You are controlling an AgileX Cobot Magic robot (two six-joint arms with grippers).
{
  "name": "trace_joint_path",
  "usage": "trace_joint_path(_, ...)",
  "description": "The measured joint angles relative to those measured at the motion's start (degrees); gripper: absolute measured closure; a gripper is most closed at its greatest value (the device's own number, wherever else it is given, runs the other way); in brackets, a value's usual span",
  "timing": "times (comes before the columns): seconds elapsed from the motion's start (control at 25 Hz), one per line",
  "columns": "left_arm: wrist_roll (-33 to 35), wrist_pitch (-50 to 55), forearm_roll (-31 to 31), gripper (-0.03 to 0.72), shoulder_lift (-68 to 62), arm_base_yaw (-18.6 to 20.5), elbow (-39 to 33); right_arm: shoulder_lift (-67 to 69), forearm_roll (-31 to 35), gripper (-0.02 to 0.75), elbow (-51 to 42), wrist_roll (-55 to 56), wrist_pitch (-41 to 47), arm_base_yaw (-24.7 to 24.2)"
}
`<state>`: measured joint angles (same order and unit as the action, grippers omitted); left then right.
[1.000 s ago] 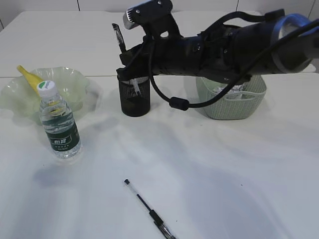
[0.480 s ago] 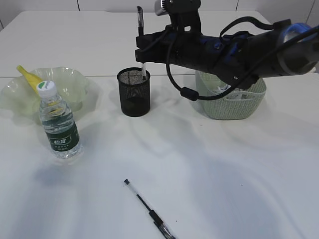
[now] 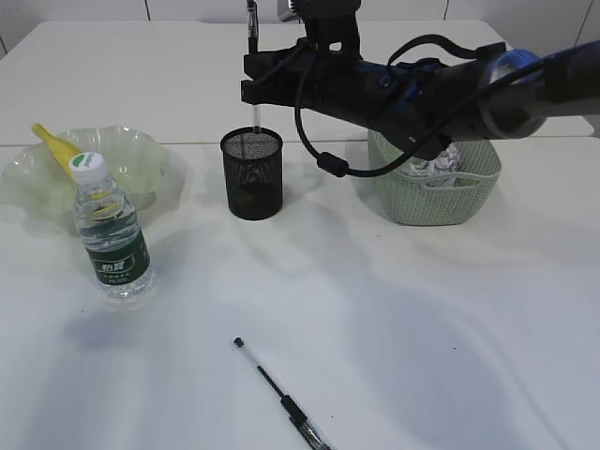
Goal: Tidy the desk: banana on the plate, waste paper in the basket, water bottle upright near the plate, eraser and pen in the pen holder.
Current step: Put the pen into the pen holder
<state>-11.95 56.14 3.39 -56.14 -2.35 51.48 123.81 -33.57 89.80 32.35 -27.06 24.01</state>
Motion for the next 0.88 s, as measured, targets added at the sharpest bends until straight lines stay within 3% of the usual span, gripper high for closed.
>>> trace_joint_path(0.88,0.0,0.0,0.0,0.235,0.0,0.0,0.0,4.0,0.3,0.69,2.5,0.0,7.3,0.0)
